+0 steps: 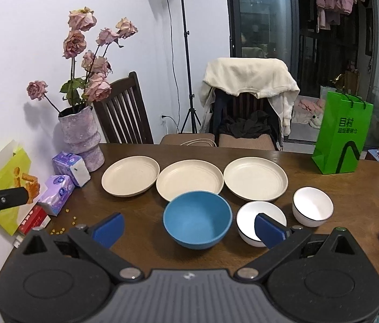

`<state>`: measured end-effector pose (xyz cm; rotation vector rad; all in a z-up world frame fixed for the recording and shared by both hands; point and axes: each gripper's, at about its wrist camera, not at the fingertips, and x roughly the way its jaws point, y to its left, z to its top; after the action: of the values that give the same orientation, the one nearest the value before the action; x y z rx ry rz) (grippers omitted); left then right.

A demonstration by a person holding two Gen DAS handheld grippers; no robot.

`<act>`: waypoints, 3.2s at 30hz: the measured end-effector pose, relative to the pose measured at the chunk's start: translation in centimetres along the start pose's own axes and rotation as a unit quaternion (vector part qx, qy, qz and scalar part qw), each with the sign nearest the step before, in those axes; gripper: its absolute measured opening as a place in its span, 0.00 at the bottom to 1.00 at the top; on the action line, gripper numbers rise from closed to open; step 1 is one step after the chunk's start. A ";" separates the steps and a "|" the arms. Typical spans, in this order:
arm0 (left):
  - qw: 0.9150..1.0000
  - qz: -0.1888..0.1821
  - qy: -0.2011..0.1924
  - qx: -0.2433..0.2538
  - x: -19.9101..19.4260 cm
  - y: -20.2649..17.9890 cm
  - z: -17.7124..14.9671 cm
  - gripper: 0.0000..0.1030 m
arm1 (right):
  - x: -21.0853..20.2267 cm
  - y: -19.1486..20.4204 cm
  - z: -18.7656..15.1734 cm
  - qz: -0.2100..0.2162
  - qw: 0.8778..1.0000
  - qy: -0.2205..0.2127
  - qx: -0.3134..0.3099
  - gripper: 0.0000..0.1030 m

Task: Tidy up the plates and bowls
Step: 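Move both grippers toward the cream plate beside the pink vase, then close the left gripper on the cream plate rim while the right gripper closes on its rim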

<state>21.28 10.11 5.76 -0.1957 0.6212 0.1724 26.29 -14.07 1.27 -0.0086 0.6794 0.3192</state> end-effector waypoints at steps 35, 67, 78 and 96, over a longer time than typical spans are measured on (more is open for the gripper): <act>0.996 0.049 0.055 -0.049 18.8 8.5 7.0 1.00 | 23.2 6.7 8.9 0.019 0.996 0.081 -0.018 1.00; 0.983 0.106 0.117 -0.098 37.6 12.8 8.7 1.00 | 44.7 9.1 13.9 0.012 0.991 0.134 -0.026 0.99; 0.976 0.105 0.157 -0.109 41.2 14.6 5.8 0.99 | 49.1 9.0 11.1 0.029 0.989 0.144 -0.007 0.73; 0.967 0.071 0.199 -0.140 44.3 16.3 3.3 0.71 | 51.5 9.7 10.2 0.030 0.986 0.163 -0.018 0.42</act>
<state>55.05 31.10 -19.91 -0.4668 1.0116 0.3652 67.41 11.09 -21.71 -0.0774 0.9989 0.3923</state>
